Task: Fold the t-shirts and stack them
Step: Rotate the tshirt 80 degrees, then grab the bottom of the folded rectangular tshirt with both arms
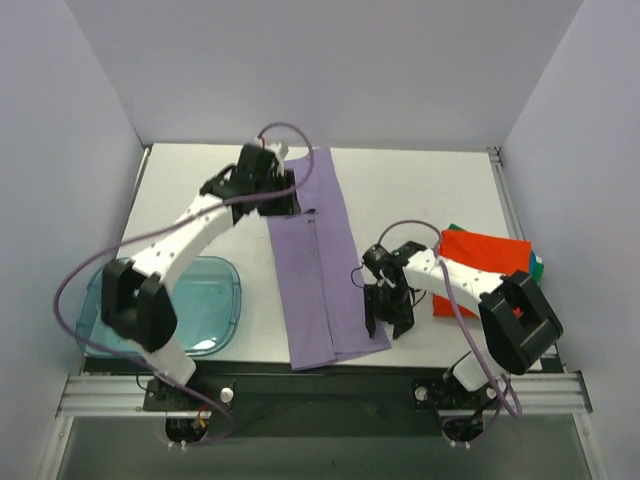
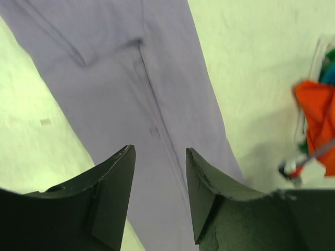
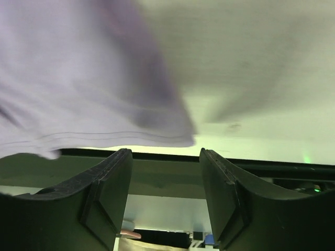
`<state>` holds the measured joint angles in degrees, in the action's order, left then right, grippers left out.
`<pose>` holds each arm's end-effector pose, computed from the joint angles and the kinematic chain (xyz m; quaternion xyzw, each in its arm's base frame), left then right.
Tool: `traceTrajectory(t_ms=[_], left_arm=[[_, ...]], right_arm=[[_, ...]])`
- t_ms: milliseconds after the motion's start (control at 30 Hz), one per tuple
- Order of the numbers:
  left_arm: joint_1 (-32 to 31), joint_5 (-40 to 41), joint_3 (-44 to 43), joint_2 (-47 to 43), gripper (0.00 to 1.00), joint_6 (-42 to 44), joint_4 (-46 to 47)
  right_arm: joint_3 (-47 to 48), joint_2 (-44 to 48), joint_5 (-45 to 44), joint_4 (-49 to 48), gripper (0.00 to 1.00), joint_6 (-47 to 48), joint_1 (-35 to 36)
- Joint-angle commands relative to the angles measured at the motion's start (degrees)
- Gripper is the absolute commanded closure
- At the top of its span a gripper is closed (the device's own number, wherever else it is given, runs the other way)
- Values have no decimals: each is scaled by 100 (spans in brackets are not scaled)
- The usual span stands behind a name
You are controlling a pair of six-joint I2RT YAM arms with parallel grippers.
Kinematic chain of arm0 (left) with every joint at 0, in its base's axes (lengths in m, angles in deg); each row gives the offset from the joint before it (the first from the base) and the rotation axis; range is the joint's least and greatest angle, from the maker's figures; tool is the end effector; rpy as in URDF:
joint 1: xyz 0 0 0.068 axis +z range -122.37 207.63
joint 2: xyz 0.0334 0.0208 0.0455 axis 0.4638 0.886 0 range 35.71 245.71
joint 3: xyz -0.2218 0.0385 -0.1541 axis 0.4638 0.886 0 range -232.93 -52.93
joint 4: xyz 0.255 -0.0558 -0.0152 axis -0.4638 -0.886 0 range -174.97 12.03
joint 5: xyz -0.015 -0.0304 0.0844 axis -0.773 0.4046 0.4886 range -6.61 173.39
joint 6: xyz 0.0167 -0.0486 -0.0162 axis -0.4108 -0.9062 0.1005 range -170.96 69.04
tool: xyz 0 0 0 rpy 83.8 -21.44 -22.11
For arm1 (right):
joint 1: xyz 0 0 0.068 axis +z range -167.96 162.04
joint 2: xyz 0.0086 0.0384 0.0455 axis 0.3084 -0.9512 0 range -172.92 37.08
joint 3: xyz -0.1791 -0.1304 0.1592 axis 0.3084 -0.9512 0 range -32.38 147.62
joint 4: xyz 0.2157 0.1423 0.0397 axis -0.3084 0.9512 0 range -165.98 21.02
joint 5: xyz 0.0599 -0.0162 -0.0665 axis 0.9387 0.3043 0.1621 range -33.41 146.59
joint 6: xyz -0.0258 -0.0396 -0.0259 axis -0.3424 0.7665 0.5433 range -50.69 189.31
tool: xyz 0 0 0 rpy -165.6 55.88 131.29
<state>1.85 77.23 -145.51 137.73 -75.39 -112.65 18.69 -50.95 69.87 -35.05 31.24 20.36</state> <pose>0.3631 -0.1795 0.3146 0.0318 0.9193 -0.2099 0.3315 0.2033 0.1712 0.1717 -0.0144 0.9877 0.1551 0.0113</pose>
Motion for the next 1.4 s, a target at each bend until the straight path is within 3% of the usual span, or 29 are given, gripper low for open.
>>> traceTrajectory(t_ms=[0, 167, 300, 567, 800, 967, 1367], left_arm=[[-557, 465, 1441, -1015, 46, -536, 268], [-1655, 852, 3163, -2377, 46, -1422, 146], [-2123, 1037, 4016, -2835, 46, -2091, 23], [-3046, 1169, 4520, -3118, 46, -2822, -469], [-3170, 1064, 5135, -3530, 46, -3419, -286], [-3188, 731, 5863, -3987, 45, -3780, 337], [-3188, -184, 6472, -3478, 43, -3903, 1683]], right_arm=[[-342, 435, -317, 337, 45, 212, -228], [-712, 690, -273, 241, 49, 562, -563], [-853, 743, -124, 100, 51, 695, -598], [-1003, 656, 166, -296, 56, 792, -625], [-1073, 330, 298, -576, 64, 792, -616], [-1187, 278, 439, -647, 72, 748, -598], [-1152, 137, 500, -656, 85, 651, -431]])
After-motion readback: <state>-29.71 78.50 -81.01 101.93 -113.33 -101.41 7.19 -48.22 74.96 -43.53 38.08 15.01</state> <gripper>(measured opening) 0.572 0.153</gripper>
